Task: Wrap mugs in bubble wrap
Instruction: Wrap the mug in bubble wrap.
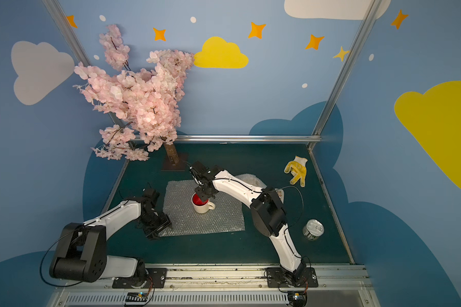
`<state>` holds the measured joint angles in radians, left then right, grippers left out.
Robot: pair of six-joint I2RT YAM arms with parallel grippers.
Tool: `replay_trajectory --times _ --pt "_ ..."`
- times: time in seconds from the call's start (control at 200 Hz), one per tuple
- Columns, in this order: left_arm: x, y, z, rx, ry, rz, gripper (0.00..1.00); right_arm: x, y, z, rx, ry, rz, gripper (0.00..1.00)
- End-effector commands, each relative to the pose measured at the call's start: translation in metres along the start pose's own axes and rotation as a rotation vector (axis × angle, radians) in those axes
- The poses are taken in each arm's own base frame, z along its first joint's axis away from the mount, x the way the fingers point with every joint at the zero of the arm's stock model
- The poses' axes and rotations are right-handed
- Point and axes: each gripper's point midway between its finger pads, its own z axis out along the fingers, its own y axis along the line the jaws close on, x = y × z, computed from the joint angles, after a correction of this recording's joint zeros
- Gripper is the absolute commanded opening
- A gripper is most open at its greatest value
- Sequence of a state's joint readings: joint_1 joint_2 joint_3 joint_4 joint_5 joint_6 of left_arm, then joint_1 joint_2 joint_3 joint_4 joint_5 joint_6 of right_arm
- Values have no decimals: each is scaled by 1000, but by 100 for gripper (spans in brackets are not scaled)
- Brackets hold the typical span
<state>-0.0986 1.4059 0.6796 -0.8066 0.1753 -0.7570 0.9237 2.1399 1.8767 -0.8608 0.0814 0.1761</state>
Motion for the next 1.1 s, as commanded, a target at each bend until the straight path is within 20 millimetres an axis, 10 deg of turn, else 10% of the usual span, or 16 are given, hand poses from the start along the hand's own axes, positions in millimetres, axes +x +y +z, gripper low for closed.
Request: replay_trajectory --times 0.0,0.385,0.756,1.091 --pt "-11 0 7 -17 -33 13 61 -9 9 -31 -49 -68 -22 56" --pt "-43 -45 -16 55 -94 93 3 5 18 -68 -161 -136 -3 57" --pt "-35 -141 -88 214 -177 341 3 19 -2 -68 -247 -131 78 58" --pt "-25 -218 -83 257 -158 466 3 20 -6 -69 -329 -165 151 58"
